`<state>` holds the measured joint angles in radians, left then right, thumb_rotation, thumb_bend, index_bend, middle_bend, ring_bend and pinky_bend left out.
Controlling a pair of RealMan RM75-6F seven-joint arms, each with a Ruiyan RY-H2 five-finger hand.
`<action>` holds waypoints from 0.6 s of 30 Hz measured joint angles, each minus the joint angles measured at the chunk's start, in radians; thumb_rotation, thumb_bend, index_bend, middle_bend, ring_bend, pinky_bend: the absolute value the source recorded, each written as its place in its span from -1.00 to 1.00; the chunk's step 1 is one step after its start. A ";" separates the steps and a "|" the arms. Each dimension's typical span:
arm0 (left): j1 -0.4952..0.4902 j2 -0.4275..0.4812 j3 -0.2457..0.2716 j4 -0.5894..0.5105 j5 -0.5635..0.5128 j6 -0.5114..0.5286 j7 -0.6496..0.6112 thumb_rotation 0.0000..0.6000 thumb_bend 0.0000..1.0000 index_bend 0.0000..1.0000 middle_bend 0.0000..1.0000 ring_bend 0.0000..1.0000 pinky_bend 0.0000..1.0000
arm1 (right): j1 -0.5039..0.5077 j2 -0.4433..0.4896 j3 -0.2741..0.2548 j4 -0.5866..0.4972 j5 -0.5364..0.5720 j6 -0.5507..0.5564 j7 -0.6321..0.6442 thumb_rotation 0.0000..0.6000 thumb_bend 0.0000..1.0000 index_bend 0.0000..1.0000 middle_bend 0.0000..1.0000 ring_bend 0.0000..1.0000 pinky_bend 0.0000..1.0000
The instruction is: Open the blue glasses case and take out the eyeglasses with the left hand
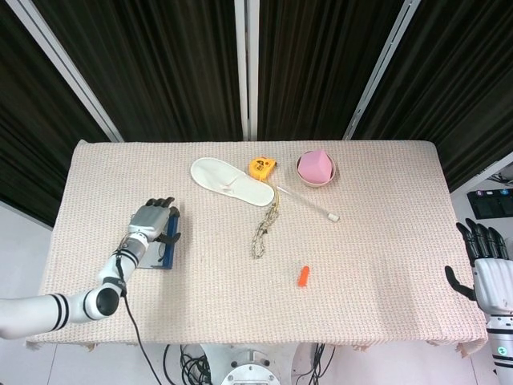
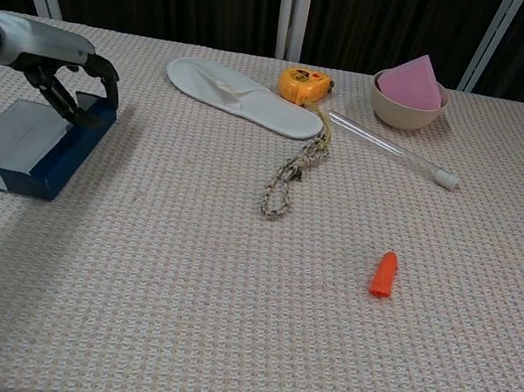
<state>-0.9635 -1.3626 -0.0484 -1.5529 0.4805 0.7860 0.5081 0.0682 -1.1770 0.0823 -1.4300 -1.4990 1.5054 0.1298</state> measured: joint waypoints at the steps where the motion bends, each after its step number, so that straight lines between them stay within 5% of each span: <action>1: -0.005 0.001 0.004 -0.003 -0.016 0.008 0.011 0.43 -0.29 -0.50 -1.00 -1.00 -1.00 | 0.000 0.000 0.000 0.000 -0.001 0.000 0.000 1.00 -0.38 -1.00 -1.00 -1.00 -1.00; 11: -0.099 0.052 0.067 -0.066 -0.300 0.031 0.167 0.42 -0.13 -0.50 -1.00 -1.00 -1.00 | 0.001 -0.001 -0.001 -0.004 -0.008 0.005 -0.005 1.00 -0.39 -1.00 -1.00 -1.00 -1.00; 18: -0.159 0.103 0.103 -0.099 -0.402 0.011 0.218 0.41 -0.03 -0.50 -1.00 -1.00 -1.00 | 0.005 -0.004 0.001 -0.011 -0.017 0.011 -0.013 1.00 -0.39 -1.00 -1.00 -1.00 -1.00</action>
<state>-1.1222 -1.2600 0.0551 -1.6519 0.0784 0.7968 0.7263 0.0734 -1.1806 0.0832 -1.4413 -1.5157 1.5164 0.1169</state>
